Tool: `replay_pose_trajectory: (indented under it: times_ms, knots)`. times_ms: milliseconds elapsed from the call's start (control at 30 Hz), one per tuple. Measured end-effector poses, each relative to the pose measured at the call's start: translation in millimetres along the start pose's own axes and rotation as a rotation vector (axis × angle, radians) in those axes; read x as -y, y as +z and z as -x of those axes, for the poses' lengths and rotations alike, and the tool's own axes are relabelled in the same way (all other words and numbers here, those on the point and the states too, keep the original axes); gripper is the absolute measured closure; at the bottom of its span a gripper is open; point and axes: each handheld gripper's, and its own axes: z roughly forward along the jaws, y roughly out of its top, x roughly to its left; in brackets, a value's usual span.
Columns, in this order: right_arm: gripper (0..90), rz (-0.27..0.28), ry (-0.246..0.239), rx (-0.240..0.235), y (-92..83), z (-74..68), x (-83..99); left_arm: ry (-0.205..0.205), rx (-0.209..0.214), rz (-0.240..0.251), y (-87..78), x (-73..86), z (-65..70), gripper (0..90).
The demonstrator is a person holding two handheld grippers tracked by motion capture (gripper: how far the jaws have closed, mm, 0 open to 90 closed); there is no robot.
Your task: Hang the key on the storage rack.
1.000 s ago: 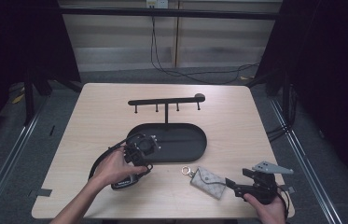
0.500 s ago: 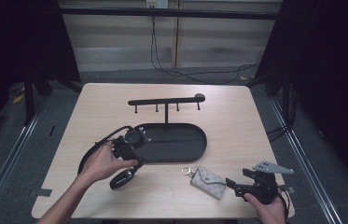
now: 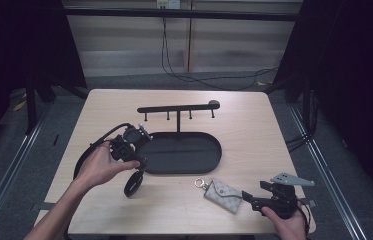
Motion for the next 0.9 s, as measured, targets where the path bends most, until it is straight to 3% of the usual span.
replay_pose_trajectory:
  times_ms: [167,467,700,900]
  knots:
    - [17.3,-0.004,0.004,0.002,0.4,0.1,0.0,-0.009,-0.031,-0.023,-3.3,-1.8,-1.2,70.8]
    - [17.3,-0.02,0.004,-0.002,2.5,0.7,0.1,-0.024,-0.011,-0.005,-19.4,-3.2,-8.4,70.9]
    - [17.2,-0.018,0.005,0.0,2.4,1.0,0.2,-0.061,-0.01,0.006,-32.3,-3.2,-13.0,71.1]
    - [17.2,-0.019,0.005,0.0,2.4,1.0,0.1,-0.062,-0.047,0.005,-40.7,-8.1,-11.1,71.2]
